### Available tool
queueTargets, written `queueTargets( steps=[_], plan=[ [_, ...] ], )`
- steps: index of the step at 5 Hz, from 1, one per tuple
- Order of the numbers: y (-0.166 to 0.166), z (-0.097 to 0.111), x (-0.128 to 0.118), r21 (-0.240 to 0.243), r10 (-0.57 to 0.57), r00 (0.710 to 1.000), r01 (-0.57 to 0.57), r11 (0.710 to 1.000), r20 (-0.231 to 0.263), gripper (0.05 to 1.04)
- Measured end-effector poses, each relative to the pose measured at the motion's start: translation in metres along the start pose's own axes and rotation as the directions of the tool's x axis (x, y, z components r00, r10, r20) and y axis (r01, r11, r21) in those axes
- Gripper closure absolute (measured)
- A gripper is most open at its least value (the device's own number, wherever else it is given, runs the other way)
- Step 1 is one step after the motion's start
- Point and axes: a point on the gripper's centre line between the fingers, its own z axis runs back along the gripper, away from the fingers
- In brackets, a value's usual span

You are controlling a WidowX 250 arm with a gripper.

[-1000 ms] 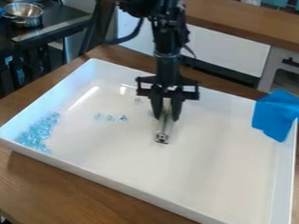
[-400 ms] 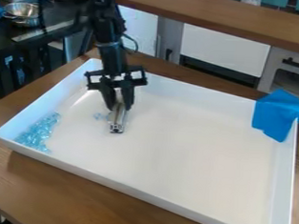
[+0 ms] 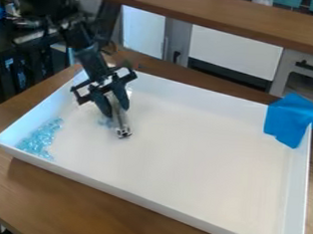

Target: Sweep into pile

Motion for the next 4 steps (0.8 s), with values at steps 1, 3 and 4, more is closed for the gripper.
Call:
queueTargets(
  steps=[1, 3, 4],
  plan=[
    [0.004, -0.002, -0.004, -0.056, 0.097, 0.991, -0.092, 0.994, 0.090, 0.711],
    [0.011, -0.006, -0.018, -0.104, 0.179, 0.977, -0.167, 0.980, 0.113, 0.711],
    [0.013, -0.008, -0.024, -0.116, 0.195, 0.973, -0.181, 0.977, 0.124, 0.711]
  ],
)
